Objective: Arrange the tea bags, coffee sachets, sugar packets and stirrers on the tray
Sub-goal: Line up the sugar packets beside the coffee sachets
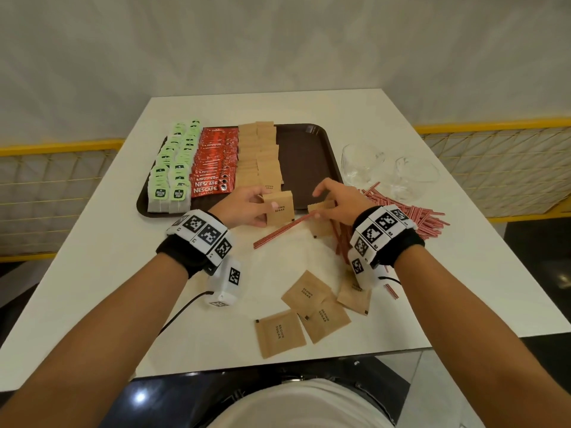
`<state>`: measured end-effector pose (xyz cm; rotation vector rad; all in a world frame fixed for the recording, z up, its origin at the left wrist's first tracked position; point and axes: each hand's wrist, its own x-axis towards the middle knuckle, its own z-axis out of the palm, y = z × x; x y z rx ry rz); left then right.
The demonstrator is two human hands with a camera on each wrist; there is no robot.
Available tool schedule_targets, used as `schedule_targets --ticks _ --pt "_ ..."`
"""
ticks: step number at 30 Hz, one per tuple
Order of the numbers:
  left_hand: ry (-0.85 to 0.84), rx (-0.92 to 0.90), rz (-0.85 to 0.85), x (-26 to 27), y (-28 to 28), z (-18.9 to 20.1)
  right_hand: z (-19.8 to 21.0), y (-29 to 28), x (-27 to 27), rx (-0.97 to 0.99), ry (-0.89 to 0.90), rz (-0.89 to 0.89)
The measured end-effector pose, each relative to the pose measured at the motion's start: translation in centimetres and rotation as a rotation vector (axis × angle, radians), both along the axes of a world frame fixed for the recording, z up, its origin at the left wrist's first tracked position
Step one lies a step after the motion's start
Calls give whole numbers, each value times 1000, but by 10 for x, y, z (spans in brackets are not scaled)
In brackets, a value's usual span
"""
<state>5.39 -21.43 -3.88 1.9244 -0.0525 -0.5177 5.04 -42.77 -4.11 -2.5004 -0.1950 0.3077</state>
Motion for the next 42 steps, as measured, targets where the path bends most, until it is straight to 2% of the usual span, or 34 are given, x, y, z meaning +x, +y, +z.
schedule_targets --ticks 5,8,10,16,22,25,28,34,38,42 --pt "16 -70 51 0 1 2 0 -5 7 119 -3 -150" --pt "11 -102 70 1 3 4 3 -7 9 341 34 -221" --pt "-3 -109 77 2 6 4 8 -6 8 444 104 -213" --pt "-48 -105 123 10 19 9 16 8 15 545 235 -182" --pt "-128 57 77 29 34 21 23 40 39 331 143 -126" --pt "-180 167 48 44 42 25 25 60 56 243 163 -118" --pt "-179 187 51 56 50 25 28 78 68 179 189 -118" --pt "-144 152 -15 68 62 23 26 94 80 225 232 -189" --pt "-209 198 -22 74 66 20 20 96 83 281 243 -175" --pt "-265 232 -23 78 66 18 18 87 89 211 243 -152"
